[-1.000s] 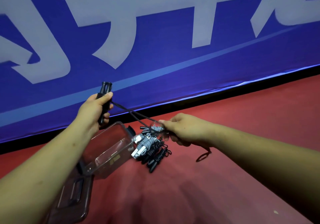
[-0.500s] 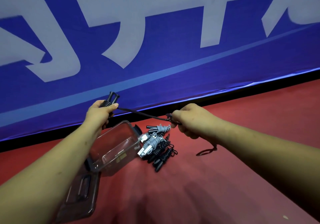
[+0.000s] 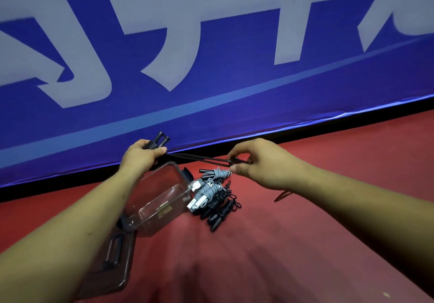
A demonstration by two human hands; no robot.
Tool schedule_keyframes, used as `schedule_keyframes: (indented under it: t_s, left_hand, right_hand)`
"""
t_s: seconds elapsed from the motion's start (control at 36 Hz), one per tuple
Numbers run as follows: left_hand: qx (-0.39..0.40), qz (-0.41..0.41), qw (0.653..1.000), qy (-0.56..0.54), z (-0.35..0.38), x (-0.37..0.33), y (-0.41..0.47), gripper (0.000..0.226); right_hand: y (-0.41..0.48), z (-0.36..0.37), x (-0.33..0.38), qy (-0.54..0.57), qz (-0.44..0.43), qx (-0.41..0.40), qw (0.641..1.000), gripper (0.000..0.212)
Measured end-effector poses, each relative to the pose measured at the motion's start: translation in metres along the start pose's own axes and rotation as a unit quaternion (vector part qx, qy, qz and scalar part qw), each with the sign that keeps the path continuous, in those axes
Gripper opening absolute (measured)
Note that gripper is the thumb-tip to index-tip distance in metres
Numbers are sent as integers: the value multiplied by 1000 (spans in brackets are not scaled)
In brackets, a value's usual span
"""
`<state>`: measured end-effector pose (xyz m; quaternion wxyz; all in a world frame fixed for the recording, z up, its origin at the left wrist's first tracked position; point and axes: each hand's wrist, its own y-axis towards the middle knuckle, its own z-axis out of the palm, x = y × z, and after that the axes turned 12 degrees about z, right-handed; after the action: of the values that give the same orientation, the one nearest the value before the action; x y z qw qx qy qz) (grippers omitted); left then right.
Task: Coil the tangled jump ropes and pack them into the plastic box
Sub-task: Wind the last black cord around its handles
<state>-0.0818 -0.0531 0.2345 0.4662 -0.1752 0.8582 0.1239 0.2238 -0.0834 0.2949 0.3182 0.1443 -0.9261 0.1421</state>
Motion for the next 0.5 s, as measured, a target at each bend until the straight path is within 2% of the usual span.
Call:
schedule_keyframes:
  t_s: [0.08, 0.19, 0.36, 0.42, 0.5]
  left_hand:
    - [8, -2, 1000, 4, -1, 1, 0, 22]
    - [9, -11, 1000, 23, -4, 6, 1, 24]
    - [-2, -7, 997, 76, -6, 17, 7, 34]
    - [-11, -4, 992, 122, -8, 18, 6, 34]
    - [-24, -17, 987, 155, -17, 24, 5, 34]
  right_hand:
    - [-3, -2, -1, 33, -2, 15, 999, 21]
    - [-7, -3, 3, 12, 28, 61, 998, 23]
    - [-11, 0, 10, 7, 65, 41, 997, 22]
    - [-13, -1, 9, 50, 94, 32, 994, 24]
    - [-16, -2, 4, 186, 149, 29, 971, 24]
